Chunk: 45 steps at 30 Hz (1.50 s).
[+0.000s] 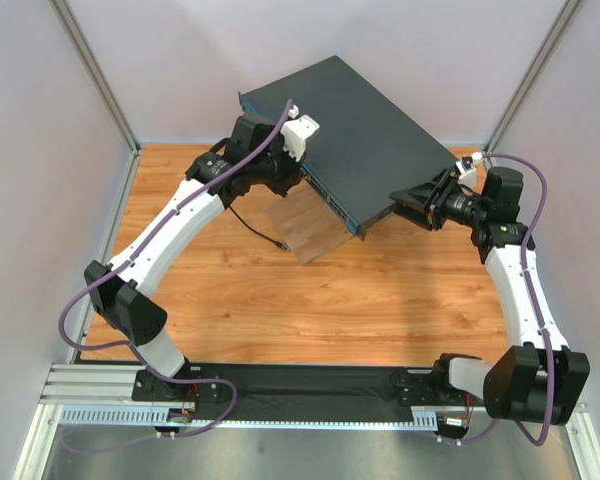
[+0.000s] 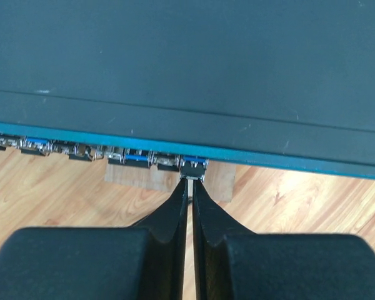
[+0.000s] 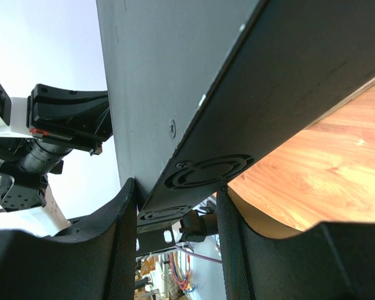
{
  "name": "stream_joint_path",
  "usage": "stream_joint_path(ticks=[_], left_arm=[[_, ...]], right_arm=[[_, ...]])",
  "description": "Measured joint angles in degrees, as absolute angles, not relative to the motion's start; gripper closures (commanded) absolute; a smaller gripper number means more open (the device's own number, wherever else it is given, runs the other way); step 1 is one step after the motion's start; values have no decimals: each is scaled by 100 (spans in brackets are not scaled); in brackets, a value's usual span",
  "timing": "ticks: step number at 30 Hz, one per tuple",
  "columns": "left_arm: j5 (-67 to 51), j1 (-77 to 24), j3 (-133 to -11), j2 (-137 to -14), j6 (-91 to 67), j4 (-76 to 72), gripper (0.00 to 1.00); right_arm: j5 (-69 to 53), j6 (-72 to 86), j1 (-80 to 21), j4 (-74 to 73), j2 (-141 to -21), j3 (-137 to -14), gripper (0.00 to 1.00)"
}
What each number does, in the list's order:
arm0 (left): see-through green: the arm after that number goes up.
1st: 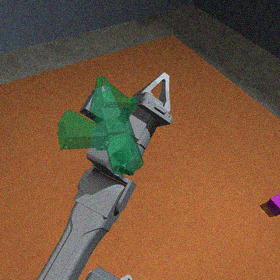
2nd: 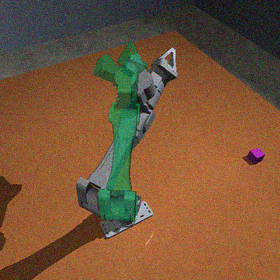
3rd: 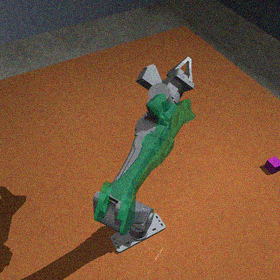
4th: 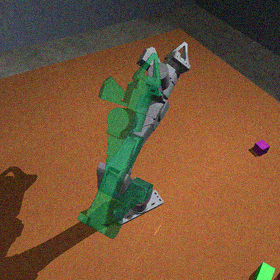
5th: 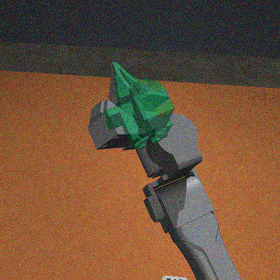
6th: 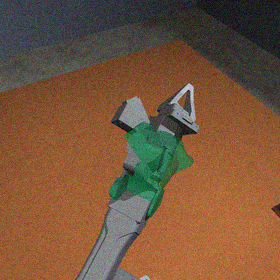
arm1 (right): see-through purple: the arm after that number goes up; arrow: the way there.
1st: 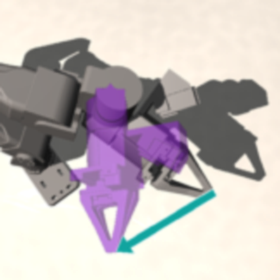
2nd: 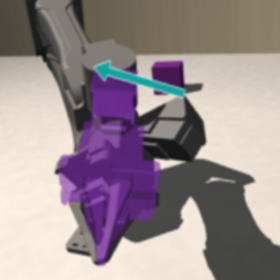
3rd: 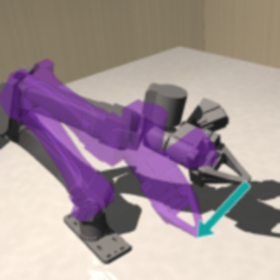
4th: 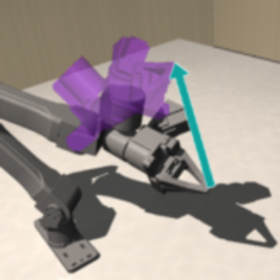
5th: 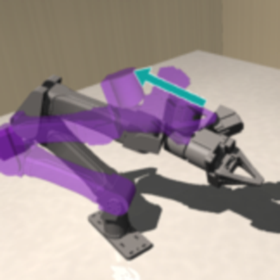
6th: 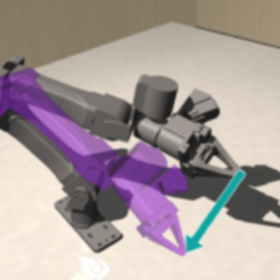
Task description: Insert the plug into the switch port
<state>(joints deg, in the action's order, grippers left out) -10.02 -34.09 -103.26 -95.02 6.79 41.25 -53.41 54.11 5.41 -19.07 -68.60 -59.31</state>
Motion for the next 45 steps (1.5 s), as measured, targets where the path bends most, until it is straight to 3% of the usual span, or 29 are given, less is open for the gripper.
stream_joint_path(ticks=[20, 32, 39, 40, 42, 45], left_arm=[[-1066, -3376, -10197, -9596, -51, 3750, 98], [-1308, -3234, -10569, -9878, -1017, 4082, 96], [-1494, -3155, -10523, -9863, -910, 4088, 73], [-1516, -3133, -10405, -9802, -834, 3999, 65], [-1586, -3083, -9998, -9577, -687, 3658, 58], [-1885, -2991, -9227, -8956, -517, 3409, 32]], right_arm=[[-5369, 5395, 556, -1909, -6888, -5942, 100], [-5367, 5395, 569, -1907, -6893, -5944, 100], [-5358, 5269, 569, -2067, -6925, -6040, 100], [-5365, 5227, 569, -2104, -6934, -6062, 100], [-5376, 5133, 569, -2206, -6963, -6117, 100], [-5398, 4978, 569, -2377, -7019, -6230, 91]])
